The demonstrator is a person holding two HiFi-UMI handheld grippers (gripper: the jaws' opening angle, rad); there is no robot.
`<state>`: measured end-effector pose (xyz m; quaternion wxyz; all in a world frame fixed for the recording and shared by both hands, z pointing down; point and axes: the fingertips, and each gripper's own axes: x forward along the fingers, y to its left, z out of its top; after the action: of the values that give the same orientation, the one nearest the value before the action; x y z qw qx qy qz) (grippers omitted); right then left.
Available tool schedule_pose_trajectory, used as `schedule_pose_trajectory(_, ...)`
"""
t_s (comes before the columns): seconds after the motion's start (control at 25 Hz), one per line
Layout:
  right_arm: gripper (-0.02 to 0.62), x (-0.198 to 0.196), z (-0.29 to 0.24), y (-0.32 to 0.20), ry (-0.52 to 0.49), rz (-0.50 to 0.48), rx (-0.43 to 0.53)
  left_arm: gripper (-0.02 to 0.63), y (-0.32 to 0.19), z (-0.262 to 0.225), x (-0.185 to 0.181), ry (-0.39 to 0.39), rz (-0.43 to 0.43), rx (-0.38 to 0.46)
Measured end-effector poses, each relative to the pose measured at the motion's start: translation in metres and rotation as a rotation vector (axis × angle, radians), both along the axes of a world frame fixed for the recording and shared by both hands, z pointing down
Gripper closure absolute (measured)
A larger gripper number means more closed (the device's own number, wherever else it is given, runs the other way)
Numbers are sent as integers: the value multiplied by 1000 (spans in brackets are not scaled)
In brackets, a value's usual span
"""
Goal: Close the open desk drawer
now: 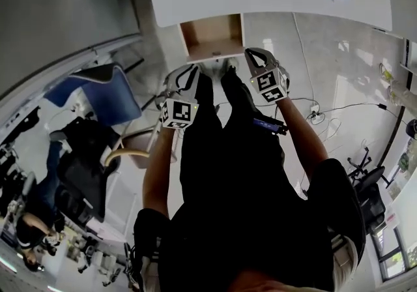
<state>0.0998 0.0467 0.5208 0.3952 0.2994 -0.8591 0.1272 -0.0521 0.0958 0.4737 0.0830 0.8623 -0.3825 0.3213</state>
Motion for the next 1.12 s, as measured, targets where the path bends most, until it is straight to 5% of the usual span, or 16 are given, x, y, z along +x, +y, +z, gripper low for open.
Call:
schedule_pose_trajectory(0.4, 515, 2, 126, 36, 214, -191, -118, 446, 21, 131, -2, -208, 223, -138)
schedule_pose_trajectory(0.64, 483, 24, 190, 53, 445, -395, -42, 403, 44, 198, -2, -304, 337, -194)
schedule_pose_trajectory(1.12, 459, 40, 253, 61, 566, -520, -78, 385, 50, 270, -11, -343, 345, -290)
